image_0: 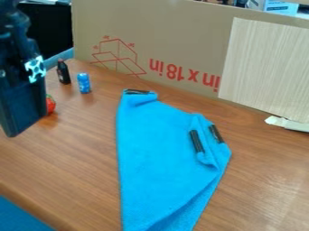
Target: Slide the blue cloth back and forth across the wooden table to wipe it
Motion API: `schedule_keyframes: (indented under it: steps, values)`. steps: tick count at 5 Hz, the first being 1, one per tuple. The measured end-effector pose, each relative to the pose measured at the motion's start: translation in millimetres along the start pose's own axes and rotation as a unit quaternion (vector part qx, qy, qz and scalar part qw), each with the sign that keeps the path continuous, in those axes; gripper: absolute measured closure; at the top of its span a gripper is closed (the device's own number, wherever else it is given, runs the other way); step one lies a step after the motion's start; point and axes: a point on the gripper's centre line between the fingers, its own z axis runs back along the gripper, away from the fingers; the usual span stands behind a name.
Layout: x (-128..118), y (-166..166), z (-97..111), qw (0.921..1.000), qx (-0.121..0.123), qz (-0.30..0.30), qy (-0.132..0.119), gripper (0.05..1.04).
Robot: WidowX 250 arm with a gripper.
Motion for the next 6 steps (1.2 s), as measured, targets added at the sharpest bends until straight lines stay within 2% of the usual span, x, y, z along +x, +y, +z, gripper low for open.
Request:
schedule_keyframes:
  steps: [1, 2, 3, 4, 5, 6]
  values:
    - [0, 0, -3, 1.0000, 0.002, 0.003, 0.001, 0.085]
    - [13, -2, -53, 0.9964, 0.034, 0.054, -0.056, 0.085]
    - [43, -1, -109, 0.9888, 0.064, 0.095, -0.096, 0.085]
    - [73, -4, -149, 0.9831, 0.068, 0.108, -0.132, 0.085]
    - [108, 0, -173, 0.9778, 0.074, 0.142, -0.135, 0.085]
    - [131, 4, -175, 0.9737, 0.061, 0.176, -0.131, 0.085]
